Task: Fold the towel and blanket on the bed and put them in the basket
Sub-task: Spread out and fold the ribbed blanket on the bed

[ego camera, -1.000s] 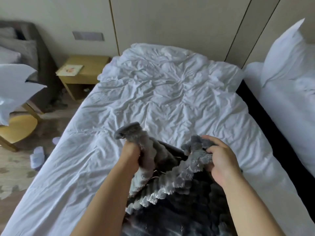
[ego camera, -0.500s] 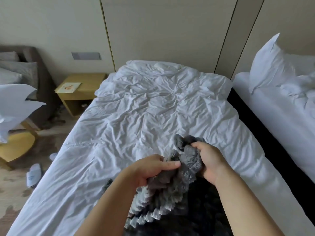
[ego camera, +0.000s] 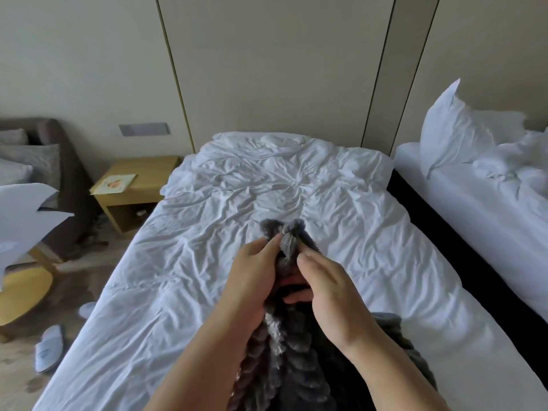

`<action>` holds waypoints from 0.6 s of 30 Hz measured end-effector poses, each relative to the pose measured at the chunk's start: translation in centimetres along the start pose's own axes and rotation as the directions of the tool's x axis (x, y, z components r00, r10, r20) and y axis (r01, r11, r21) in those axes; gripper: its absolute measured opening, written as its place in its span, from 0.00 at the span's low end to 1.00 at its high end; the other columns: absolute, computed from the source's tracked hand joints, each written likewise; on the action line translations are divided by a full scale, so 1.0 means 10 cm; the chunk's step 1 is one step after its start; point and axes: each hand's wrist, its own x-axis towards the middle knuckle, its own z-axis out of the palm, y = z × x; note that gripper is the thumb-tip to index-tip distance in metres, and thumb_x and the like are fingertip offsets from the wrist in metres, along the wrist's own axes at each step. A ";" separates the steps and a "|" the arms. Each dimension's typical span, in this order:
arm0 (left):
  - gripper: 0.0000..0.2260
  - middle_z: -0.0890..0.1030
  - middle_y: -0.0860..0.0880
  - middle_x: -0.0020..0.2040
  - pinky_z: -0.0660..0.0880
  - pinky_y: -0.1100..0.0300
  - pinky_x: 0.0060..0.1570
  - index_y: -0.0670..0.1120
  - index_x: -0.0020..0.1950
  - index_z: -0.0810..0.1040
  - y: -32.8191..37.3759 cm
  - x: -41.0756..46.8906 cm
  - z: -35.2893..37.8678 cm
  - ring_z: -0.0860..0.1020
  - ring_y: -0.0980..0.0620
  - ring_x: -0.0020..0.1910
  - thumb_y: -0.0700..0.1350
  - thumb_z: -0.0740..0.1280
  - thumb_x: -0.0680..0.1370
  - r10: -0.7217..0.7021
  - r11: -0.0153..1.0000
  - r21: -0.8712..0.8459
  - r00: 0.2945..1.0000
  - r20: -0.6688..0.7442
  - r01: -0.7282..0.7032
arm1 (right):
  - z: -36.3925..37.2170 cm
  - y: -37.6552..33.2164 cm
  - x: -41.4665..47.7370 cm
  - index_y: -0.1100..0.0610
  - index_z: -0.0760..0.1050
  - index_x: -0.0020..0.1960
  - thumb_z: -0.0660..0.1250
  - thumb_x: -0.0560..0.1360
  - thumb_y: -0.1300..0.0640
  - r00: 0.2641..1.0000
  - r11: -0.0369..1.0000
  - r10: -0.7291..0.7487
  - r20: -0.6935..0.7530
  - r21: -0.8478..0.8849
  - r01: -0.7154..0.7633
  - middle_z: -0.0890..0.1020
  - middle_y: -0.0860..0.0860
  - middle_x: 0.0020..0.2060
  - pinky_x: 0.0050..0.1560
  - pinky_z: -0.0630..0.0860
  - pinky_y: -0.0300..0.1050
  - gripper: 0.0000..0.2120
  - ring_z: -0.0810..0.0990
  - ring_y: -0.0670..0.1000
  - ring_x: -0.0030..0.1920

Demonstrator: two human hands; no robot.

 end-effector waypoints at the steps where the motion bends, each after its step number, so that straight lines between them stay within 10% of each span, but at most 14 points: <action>1: 0.15 0.77 0.44 0.30 0.71 0.56 0.30 0.42 0.36 0.79 0.03 -0.02 -0.01 0.76 0.47 0.29 0.49 0.65 0.78 0.012 1.000 -0.028 1.000 0.008 -0.012 | -0.02 -0.03 0.00 0.42 0.77 0.63 0.56 0.80 0.50 0.999 0.996 -0.021 -0.037 -0.093 0.018 0.85 0.43 0.48 0.45 0.78 0.37 0.15 0.83 0.42 0.48; 6: 0.16 0.68 0.50 0.25 0.62 0.57 0.25 0.46 0.29 0.72 0.14 -0.10 0.05 0.67 0.52 0.25 0.51 0.65 0.76 0.132 0.954 0.269 0.991 0.022 -0.133 | -0.19 -0.17 0.03 0.44 0.79 0.43 0.73 0.71 0.55 0.858 0.888 -0.309 -0.411 -0.446 0.106 0.80 0.43 0.38 0.41 0.73 0.30 0.06 0.79 0.40 0.41; 14: 0.08 0.84 0.38 0.46 0.78 0.47 0.49 0.44 0.50 0.82 0.45 -0.10 0.13 0.83 0.40 0.46 0.43 0.64 0.79 0.197 0.946 0.210 0.951 0.238 -0.248 | -0.30 -0.29 0.02 0.47 0.78 0.42 0.74 0.70 0.62 0.835 0.909 -0.379 -0.399 -0.327 0.257 0.82 0.42 0.41 0.44 0.73 0.28 0.10 0.81 0.42 0.44; 18: 0.07 0.82 0.38 0.39 0.74 0.53 0.39 0.42 0.42 0.82 0.48 -0.05 0.12 0.78 0.45 0.37 0.44 0.68 0.77 0.121 0.976 0.160 0.977 0.173 -0.149 | -0.36 -0.32 0.03 0.45 0.75 0.45 0.70 0.74 0.58 0.857 0.952 -0.304 -0.416 -0.116 0.282 0.82 0.44 0.45 0.50 0.75 0.34 0.08 0.81 0.45 0.47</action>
